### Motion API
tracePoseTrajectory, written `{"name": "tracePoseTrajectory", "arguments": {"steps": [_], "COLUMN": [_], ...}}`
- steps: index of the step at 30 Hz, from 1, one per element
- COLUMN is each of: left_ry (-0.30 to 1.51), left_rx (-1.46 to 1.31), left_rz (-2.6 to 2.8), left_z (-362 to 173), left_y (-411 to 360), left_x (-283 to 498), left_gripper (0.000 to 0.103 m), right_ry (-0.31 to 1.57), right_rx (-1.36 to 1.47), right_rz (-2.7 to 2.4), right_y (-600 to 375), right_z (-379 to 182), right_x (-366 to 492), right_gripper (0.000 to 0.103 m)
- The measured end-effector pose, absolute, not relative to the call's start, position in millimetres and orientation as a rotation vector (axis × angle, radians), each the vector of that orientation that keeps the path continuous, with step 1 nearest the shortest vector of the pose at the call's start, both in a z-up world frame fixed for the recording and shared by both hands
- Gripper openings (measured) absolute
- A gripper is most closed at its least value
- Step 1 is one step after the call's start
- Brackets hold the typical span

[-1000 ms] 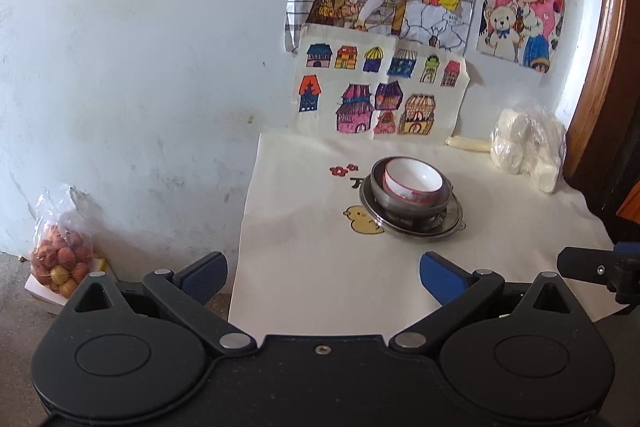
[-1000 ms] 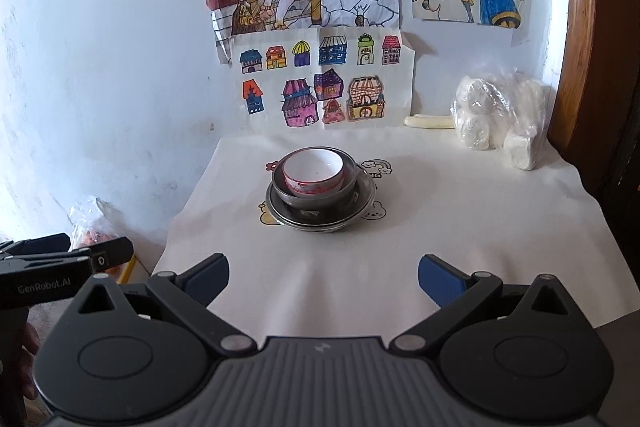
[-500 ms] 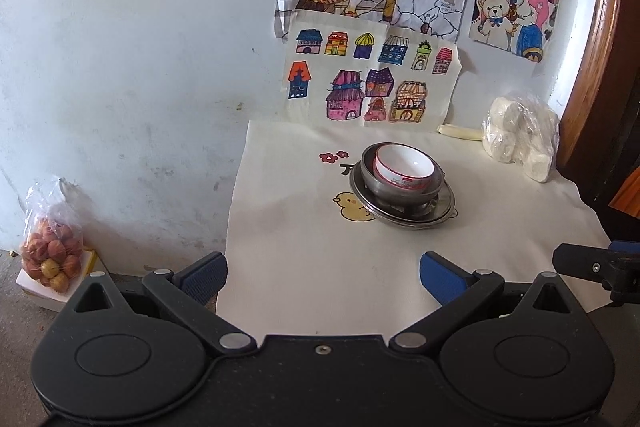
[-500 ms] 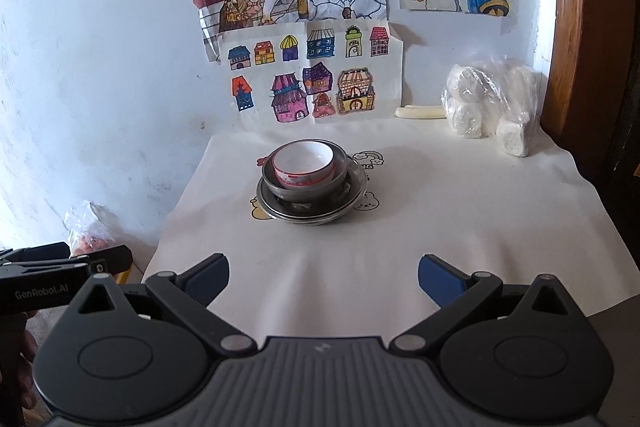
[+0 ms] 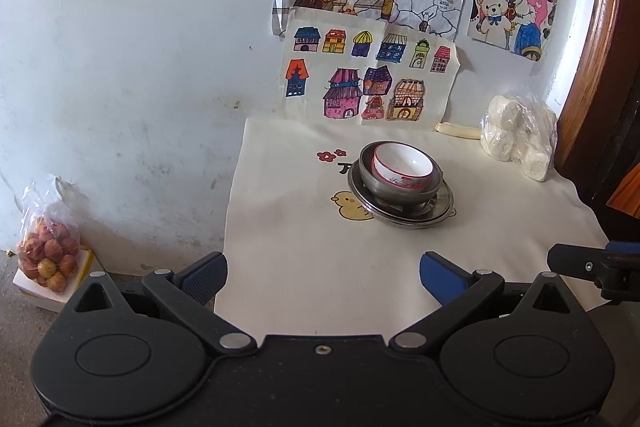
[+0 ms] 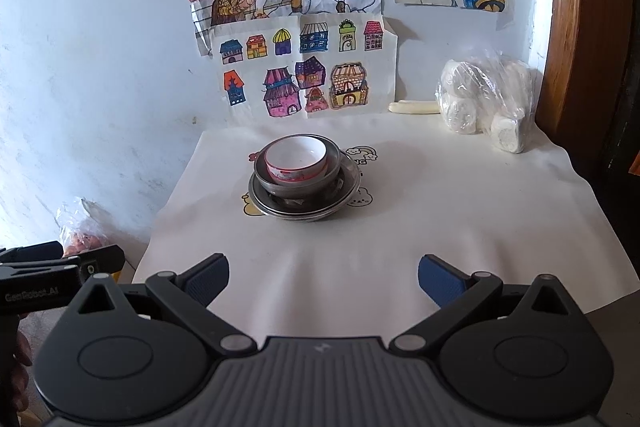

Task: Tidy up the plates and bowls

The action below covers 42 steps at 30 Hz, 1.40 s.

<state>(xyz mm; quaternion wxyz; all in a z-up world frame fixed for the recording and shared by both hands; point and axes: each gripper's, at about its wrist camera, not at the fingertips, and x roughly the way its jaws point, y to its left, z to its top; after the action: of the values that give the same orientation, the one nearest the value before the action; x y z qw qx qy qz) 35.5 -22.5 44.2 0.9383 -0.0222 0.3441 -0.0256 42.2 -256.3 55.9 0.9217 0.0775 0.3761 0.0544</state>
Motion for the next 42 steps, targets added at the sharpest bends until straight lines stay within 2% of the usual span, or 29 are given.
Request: {"name": "tracePoseTrajectory", "arguments": {"steps": [42], "left_ry": [0.713], "left_rx": [-0.050], "left_rz": [-0.040], "left_z": [42], "left_y": [-23], "left_x": [39], "left_gripper": [0.102], "right_ry": [0.784], "right_rx": [0.143], "right_rz": [0.131], "right_y": [-253], "right_z": [53], "right_x": [54], "right_gripper": [0.103]}}
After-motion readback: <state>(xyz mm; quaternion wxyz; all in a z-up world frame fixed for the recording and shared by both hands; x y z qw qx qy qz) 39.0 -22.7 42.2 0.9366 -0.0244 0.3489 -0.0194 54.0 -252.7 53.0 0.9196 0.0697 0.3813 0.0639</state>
